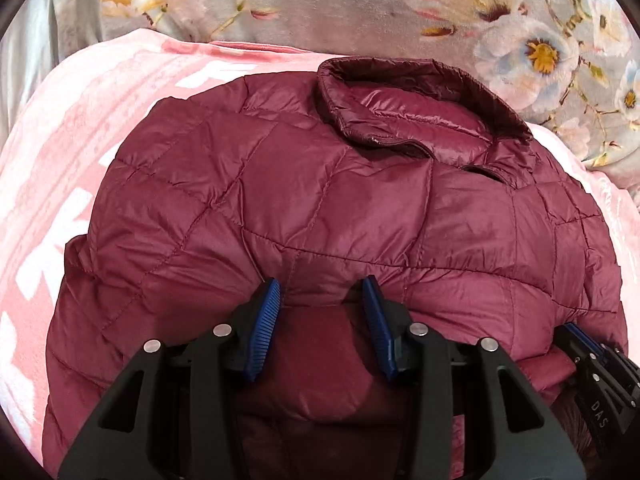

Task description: Fold large clothes

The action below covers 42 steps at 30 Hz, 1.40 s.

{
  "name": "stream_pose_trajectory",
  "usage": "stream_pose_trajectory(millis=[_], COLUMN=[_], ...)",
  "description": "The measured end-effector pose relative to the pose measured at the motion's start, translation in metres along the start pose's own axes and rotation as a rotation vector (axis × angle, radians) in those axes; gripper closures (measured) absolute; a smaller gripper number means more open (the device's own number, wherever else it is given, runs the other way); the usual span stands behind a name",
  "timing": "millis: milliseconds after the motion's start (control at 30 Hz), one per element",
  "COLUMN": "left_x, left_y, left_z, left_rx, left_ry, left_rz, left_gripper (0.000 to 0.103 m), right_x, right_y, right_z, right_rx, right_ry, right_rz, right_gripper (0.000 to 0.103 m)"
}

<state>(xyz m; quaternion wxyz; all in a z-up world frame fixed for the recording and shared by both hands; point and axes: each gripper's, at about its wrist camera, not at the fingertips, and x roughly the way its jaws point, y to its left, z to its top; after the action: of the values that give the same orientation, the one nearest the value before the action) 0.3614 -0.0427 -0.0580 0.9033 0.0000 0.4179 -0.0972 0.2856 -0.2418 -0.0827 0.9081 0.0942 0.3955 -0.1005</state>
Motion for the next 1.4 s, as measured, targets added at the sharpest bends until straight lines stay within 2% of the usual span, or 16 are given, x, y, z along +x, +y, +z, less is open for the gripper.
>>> stream_pose_trajectory(millis=[400, 467, 567, 667, 733, 800, 900, 1033, 1067, 1100, 1133, 1167, 1200, 1267, 1333, 1400], left_x=[-0.001, -0.003, -0.013, -0.021, -0.019, -0.004, 0.027, 0.072, 0.077, 0.079, 0.08, 0.08, 0.078, 0.063, 0.036, 0.023], left_y=[-0.01, -0.005, 0.011, 0.026, 0.028, 0.033, 0.032, 0.029, 0.027, 0.025, 0.02, 0.015, 0.012, 0.01, 0.01, 0.014], left_z=[-0.003, -0.002, 0.008, 0.04, 0.063, 0.091, 0.115, 0.12, 0.121, 0.121, 0.123, 0.125, 0.129, 0.139, 0.146, 0.145], left_rx=[0.033, 0.012, -0.063, -0.163, -0.211, -0.274, -0.308, -0.363, -0.366, -0.362, -0.343, -0.323, -0.311, -0.286, -0.258, -0.23], left_ry=[-0.009, -0.014, 0.002, 0.013, 0.018, 0.04, 0.089, 0.197, 0.199, 0.198, 0.199, 0.203, 0.196, 0.138, 0.046, 0.006], left_rz=[0.035, -0.016, -0.144, -0.253, -0.309, -0.364, -0.368, -0.399, -0.403, -0.4, -0.405, -0.415, -0.418, -0.44, -0.456, -0.443], left_gripper=[0.06, 0.054, 0.053, 0.053, 0.039, 0.033, 0.033, 0.036, 0.039, 0.052, 0.078, 0.091, 0.093, 0.095, 0.095, 0.095], right_x=[0.002, 0.001, -0.002, -0.012, -0.013, -0.003, 0.021, 0.069, 0.077, 0.082, 0.084, 0.084, 0.083, 0.062, 0.032, 0.02], right_y=[0.001, -0.002, -0.008, -0.016, -0.018, -0.019, -0.021, -0.034, -0.034, -0.03, -0.021, -0.012, -0.003, 0.006, -0.001, -0.012], right_z=[0.003, 0.002, 0.015, 0.045, 0.071, 0.1, 0.128, 0.147, 0.147, 0.147, 0.148, 0.148, 0.151, 0.159, 0.167, 0.164], right_rx=[-0.006, 0.008, 0.028, 0.066, 0.084, 0.088, 0.101, 0.197, 0.208, 0.202, 0.162, 0.121, 0.085, 0.065, 0.124, 0.15], right_ry=[0.001, 0.004, 0.065, 0.037, -0.002, -0.038, -0.046, 0.029, 0.05, 0.064, 0.073, 0.09, 0.104, 0.026, -0.081, -0.13], right_rz=[-0.008, 0.012, 0.07, 0.162, 0.192, 0.211, 0.162, 0.153, 0.154, 0.152, 0.159, 0.184, 0.213, 0.238, 0.343, 0.357], right_gripper=[0.09, 0.09, 0.084, 0.064, 0.038, 0.037, 0.038, 0.038, 0.039, 0.049, 0.077, 0.091, 0.095, 0.097, 0.098, 0.098])
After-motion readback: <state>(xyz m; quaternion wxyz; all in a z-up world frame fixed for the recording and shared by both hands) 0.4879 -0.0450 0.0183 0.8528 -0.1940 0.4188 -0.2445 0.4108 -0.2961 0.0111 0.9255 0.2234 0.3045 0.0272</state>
